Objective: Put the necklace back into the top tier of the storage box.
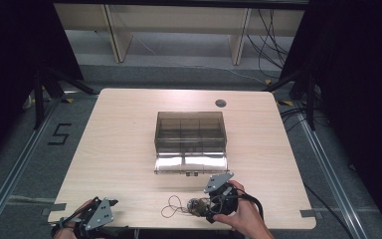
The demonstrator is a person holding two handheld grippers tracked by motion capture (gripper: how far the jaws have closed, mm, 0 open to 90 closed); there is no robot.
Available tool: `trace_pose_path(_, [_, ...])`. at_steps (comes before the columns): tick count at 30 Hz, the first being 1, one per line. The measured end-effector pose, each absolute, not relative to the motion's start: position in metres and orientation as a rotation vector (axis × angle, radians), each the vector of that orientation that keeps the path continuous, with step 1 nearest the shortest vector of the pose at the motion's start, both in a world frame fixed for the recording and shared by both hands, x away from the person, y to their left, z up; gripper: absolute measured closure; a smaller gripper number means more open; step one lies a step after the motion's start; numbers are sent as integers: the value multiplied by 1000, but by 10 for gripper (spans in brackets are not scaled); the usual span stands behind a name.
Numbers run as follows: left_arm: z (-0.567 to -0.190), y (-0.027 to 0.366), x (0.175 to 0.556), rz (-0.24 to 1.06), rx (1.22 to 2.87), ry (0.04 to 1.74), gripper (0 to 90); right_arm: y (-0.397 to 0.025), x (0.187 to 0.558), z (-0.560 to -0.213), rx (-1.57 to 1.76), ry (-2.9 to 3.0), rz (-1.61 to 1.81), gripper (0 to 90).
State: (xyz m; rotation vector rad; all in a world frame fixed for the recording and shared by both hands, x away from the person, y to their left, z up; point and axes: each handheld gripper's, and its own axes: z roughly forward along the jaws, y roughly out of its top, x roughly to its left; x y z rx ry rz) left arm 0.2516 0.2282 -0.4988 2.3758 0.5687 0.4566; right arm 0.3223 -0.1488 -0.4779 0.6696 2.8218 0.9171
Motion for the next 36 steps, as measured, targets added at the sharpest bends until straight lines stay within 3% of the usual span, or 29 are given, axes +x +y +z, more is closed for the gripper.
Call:
trace_pose_path(33, [-500,228,252,455,2391,560,178,-117,331,-494,469,2953,711,317])
trace_pose_path(36, [-500,228,252,441,2386,557,178,-117,330,-493,452,2962,717,415])
